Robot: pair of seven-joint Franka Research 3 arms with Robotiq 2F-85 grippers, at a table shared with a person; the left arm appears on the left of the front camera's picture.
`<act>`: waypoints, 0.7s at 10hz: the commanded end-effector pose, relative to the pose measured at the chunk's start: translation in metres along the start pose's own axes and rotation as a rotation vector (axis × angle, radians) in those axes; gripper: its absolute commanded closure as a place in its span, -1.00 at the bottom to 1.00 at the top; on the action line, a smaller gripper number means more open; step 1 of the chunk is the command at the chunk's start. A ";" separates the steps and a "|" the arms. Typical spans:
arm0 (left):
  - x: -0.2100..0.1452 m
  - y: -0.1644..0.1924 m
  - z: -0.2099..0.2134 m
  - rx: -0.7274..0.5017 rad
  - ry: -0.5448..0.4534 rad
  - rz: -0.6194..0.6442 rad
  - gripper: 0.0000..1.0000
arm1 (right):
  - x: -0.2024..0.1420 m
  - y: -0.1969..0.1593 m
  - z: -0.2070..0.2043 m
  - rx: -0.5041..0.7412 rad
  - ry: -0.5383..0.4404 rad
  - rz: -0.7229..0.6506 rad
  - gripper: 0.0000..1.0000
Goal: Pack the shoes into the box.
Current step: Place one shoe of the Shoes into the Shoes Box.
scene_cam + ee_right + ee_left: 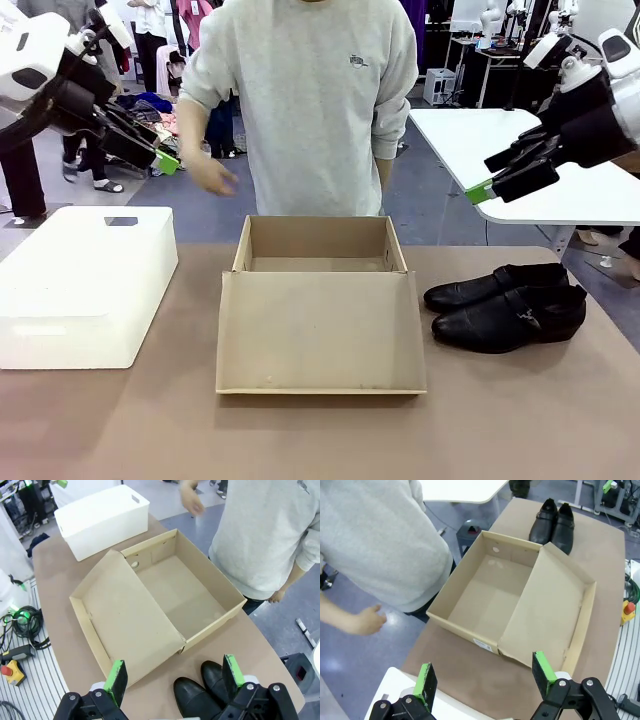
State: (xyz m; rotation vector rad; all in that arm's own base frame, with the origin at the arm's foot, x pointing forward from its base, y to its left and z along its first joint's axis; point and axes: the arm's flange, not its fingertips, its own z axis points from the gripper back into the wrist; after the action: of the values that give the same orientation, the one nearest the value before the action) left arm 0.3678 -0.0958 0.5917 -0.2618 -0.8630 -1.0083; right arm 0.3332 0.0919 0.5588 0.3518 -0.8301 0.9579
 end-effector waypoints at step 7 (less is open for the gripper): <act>0.001 -0.001 -0.001 -0.010 -0.010 -0.009 -1.00 | 0.008 -0.008 0.004 0.010 0.037 0.051 -1.00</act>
State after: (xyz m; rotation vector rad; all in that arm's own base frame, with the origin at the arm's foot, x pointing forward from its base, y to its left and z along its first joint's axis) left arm 0.3654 -0.0997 0.5934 -0.2622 -0.8645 -1.0030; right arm 0.3331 0.0929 0.5605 0.3411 -0.8223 0.9677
